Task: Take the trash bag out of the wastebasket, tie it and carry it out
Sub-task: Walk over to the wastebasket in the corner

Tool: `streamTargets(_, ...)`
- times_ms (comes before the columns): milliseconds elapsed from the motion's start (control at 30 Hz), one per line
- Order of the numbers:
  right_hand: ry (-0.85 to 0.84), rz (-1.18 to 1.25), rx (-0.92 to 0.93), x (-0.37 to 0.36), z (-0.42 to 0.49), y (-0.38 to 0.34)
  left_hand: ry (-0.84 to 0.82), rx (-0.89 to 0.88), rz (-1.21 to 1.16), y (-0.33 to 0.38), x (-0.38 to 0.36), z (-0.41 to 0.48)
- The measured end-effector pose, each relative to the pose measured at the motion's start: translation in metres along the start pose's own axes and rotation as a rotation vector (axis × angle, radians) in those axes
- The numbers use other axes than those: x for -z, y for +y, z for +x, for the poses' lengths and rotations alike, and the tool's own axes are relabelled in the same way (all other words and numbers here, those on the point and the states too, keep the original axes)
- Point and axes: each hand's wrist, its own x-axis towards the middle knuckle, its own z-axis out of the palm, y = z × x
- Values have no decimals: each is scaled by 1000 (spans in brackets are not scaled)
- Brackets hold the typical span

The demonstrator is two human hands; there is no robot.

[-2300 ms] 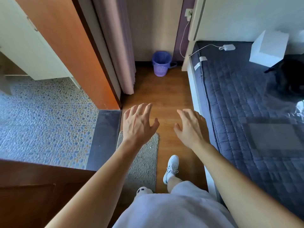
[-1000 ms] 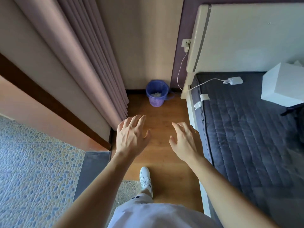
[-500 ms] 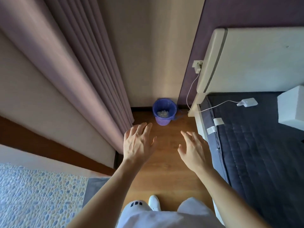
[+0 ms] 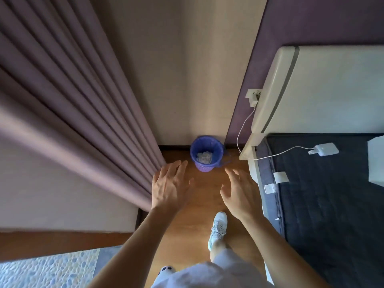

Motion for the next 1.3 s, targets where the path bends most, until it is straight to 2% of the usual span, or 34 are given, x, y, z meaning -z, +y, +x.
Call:
streamTargets(267,-69,-24,78,14,117,58,13,65,-9,53,-23,101)
streamTargets(467,-125,20,102,13,177,78,65,91,-32,80,-47,127)
streamTargets(700,-155,29,182,0,189,86,116,97,-26,78,-50,150)
streamTargets(833,-144,19,214,-6,192,85,87,96,-6,75,-54,163)
streamTargets(1300,-116,14,157,-17,204,89,79,5,-35,60,-78,192)
